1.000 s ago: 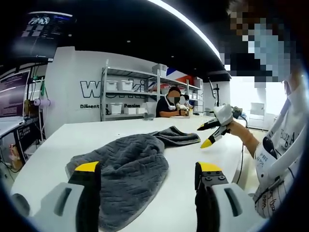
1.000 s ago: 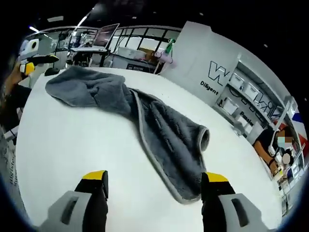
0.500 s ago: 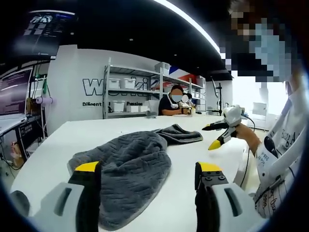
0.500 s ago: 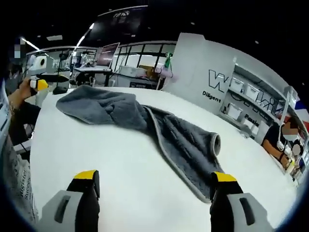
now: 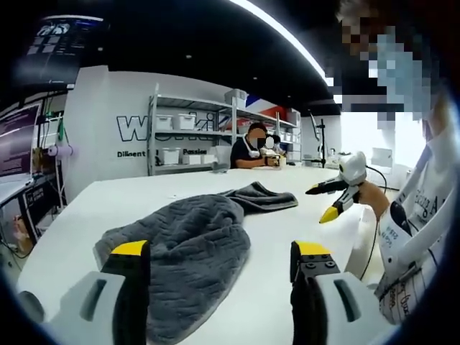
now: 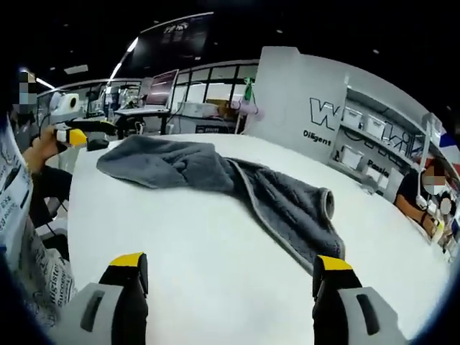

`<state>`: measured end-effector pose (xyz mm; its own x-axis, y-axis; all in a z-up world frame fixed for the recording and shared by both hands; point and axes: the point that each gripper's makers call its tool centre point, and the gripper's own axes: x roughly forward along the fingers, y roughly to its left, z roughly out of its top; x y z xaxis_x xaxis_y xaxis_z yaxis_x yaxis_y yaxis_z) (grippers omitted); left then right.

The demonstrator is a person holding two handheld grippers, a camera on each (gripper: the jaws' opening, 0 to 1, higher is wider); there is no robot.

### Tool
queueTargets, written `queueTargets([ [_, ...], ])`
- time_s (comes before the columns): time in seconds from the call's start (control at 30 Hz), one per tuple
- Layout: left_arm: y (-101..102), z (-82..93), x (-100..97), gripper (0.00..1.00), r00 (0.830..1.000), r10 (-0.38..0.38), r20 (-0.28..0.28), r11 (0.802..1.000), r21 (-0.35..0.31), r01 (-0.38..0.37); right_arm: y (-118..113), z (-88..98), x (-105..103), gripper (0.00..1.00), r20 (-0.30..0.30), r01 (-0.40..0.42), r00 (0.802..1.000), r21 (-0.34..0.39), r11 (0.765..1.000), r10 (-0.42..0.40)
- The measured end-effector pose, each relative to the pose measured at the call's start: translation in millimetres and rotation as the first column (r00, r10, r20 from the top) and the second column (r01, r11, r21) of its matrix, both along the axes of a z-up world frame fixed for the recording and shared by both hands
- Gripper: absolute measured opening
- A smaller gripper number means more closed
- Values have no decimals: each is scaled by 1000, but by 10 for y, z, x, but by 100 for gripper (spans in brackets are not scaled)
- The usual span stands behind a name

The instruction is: Fold the towel on the table until its edges align and the towel forms a compact rectangular stack.

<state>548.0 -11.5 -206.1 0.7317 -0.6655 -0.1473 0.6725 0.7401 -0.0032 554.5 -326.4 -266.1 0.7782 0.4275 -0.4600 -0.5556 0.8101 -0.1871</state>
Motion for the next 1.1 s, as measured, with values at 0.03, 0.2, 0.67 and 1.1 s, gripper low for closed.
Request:
queueTargets([
  [0.03,-2,-5,3,85,1000,0,-2,1000,0,0,1,-5,-33,99,-4,-3,1000,-3,1000,3],
  [0.2,-35,-6,21,86,1000,-11,-8,1000,-12,10,-32,-15,-100,99,-13,1,1000,-22,1000,-2],
  [0.67,0,-60,17,86,1000,-20,-24,1000,-7,20,-260,80,71,97,-6,-23,1000,-157,987,22],
  [1.1,52,-61,3,85,1000,5,-22,1000,-15,-6,-275,125,469,81,-80,-166,984,-43,985,162],
])
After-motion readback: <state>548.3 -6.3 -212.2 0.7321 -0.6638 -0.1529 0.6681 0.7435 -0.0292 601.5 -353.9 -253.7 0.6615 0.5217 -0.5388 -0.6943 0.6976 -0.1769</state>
